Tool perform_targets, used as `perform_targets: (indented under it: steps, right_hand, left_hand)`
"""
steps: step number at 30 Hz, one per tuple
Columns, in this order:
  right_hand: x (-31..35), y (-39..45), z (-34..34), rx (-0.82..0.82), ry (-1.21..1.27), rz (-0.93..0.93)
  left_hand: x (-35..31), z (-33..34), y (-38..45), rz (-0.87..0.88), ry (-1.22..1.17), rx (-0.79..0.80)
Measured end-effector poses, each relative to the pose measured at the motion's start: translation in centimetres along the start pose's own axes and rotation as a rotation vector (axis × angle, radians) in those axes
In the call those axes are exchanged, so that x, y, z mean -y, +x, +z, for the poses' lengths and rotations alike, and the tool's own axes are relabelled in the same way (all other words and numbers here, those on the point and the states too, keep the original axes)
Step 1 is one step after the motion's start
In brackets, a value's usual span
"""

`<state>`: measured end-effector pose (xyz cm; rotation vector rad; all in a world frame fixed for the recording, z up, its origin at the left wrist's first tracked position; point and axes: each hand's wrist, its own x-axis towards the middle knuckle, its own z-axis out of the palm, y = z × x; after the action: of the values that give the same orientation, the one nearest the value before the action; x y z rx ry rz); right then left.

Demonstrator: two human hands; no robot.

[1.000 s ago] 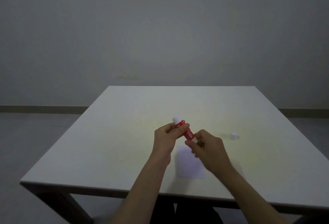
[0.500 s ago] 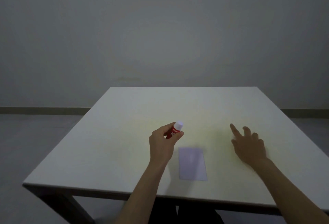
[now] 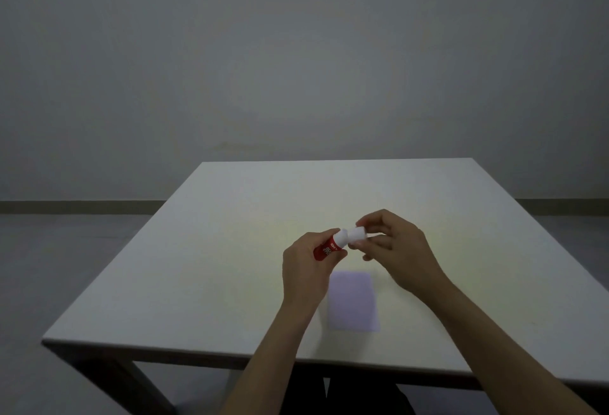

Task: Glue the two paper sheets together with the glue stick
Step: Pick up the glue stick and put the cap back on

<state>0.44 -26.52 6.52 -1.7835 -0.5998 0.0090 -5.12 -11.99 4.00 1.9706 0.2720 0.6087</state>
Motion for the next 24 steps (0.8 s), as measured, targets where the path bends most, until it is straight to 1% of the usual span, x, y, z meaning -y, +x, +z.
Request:
perform_targets:
  steps: [5,7,8,10,11,12,13,16,17,18,19,21,22,23,24]
  right_hand:
    - [0.5,-0.2,0.3,0.004,-0.128,-0.078]
    - [0.6,-0.2,0.5,0.009,-0.233,-0.097]
    - [0.6,-0.3,0.7,-0.013,-0.361,-0.105]
    - [0.4,-0.2,0.9,-0.060,-0.696,-0.090]
    - [0.4,-0.2,0.8,-0.085,-0.788,-0.081]
    - [0.4,-0.2,0.7,-0.081,-0.801,-0.074]
    - [0.4,-0.2,0.5,-0.042,-0.735,-0.090]
    - [0.6,-0.2,-0.2,0.179,-0.442,-0.157]
    - [0.6,-0.4,-0.1,0.190,-0.405,-0.183]
    - [0.8,-0.5,0.0,0.154,-0.442,-0.194]
    - [0.8,-0.5,0.3,0.079,-0.519,-0.187]
    - [1.1,-0.6,0.7,-0.068,-0.797,-0.146]
    - [1.2,-0.7,0.8,-0.093,-0.878,-0.141]
    - [1.1,-0.9,0.8,-0.095,-0.875,-0.126]
    - [1.0,-1.0,0.8,-0.097,-0.803,-0.100]
  left_hand:
    - [-0.3,-0.4,-0.4,0.065,0.067,0.013]
    - [-0.6,-0.5,-0.6,0.099,0.086,0.034]
    - [-0.7,-0.5,-0.8,0.113,0.113,0.037]
    - [-0.7,-0.3,-1.1,0.131,0.183,0.034]
    - [-0.8,-0.2,-1.3,0.134,0.203,0.035]
    - [-0.8,-0.3,-1.4,0.132,0.210,0.035]
    - [-1.0,-0.3,-1.5,0.129,0.208,0.031]
    - [-1.2,-0.7,-1.3,0.139,0.184,0.025]
    - [-1.2,-0.8,-1.2,0.150,0.184,0.022]
    - [-1.2,-0.7,-1.2,0.162,0.187,0.016]
    - [-1.1,-0.5,-1.3,0.171,0.191,0.008]
    - [-0.8,0.1,-1.7,0.167,0.190,0.002]
    - [-0.5,0.3,-1.9,0.156,0.173,0.005]
    - [-0.3,0.5,-1.9,0.143,0.144,0.003]
    - [0.0,0.5,-1.7,0.127,0.110,-0.011]
